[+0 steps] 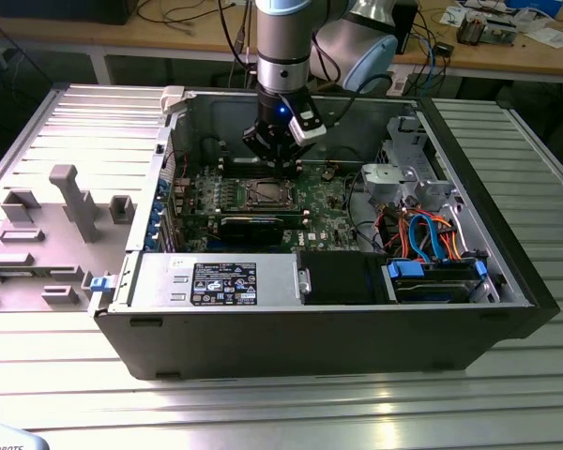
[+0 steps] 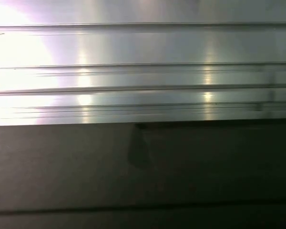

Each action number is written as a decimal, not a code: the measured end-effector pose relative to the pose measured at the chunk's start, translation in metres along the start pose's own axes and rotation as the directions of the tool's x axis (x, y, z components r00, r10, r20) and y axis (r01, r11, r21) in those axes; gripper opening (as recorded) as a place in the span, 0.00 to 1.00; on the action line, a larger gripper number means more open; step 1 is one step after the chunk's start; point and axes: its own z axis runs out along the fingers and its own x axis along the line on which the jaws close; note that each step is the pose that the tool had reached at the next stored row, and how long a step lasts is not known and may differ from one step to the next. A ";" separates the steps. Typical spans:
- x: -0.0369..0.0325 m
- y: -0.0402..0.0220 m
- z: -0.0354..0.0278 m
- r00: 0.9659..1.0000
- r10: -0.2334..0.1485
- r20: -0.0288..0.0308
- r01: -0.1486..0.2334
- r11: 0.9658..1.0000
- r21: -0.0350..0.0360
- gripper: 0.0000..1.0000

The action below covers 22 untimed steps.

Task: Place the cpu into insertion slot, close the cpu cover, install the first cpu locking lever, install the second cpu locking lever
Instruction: 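Install the first cpu locking lever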

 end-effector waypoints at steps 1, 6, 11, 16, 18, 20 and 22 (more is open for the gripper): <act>-0.0001 0.0000 0.0002 1.000 0.000 0.000 0.000 1.000 0.000 0.11; -0.0004 0.0000 0.0014 1.000 0.002 0.000 -0.002 1.000 0.002 0.11; -0.0007 0.0002 0.0013 1.000 0.002 0.000 -0.002 1.000 0.002 0.11; -0.0007 0.0001 -0.0006 1.000 0.002 0.000 -0.002 1.000 0.010 0.11; -0.0007 0.0000 -0.0007 1.000 0.002 0.000 -0.002 1.000 0.011 0.11; -0.0007 0.0000 -0.0007 1.000 0.002 0.000 -0.002 1.000 0.013 0.11; -0.0010 0.0001 -0.0005 1.000 0.002 0.001 -0.002 1.000 0.021 0.11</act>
